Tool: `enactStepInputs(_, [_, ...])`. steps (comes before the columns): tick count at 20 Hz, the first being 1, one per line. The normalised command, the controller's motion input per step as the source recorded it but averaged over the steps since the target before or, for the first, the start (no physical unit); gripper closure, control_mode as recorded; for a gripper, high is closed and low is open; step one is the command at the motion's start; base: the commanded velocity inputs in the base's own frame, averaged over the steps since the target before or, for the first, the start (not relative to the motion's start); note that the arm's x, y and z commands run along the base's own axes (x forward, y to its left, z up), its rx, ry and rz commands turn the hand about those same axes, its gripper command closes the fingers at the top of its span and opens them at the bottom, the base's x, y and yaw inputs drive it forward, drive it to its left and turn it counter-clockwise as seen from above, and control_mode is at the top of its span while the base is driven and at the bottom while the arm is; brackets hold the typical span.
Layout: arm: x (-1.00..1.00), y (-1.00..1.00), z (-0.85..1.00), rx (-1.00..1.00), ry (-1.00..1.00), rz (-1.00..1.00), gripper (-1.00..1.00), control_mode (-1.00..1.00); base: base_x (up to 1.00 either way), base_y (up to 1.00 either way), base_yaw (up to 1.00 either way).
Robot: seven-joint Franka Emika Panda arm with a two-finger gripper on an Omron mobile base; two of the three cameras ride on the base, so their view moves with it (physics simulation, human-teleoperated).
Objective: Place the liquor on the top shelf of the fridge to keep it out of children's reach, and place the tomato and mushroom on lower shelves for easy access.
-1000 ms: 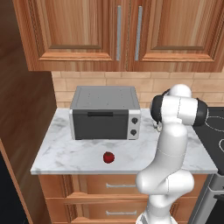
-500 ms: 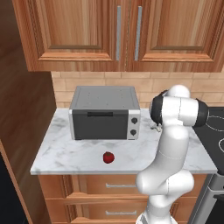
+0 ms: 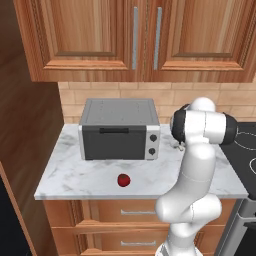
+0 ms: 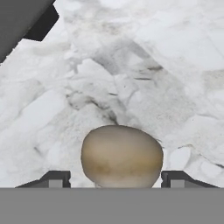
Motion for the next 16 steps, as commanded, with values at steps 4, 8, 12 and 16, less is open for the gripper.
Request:
enactStepInputs(4, [0.0,0.14,-0.25,0.0,0.0,0.0,1.0,-1.0,0.0,0.0,0.0])
enactStepInputs(8, [0.0,0.16,-0.29,-0.01,0.0,0.0,1.0,-1.0,0.0,0.0,0.0])
enactStepInputs(12, [-0.03,0.21,-0.29,-0.02,0.0,0.0,1.0,-1.0,0.0,0.0,0.0])
enactStepInputs(16, [-0.12,0.15,-0.17,-0.01,0.0,0.0,1.0,-1.0,0.0,0.0,0.0])
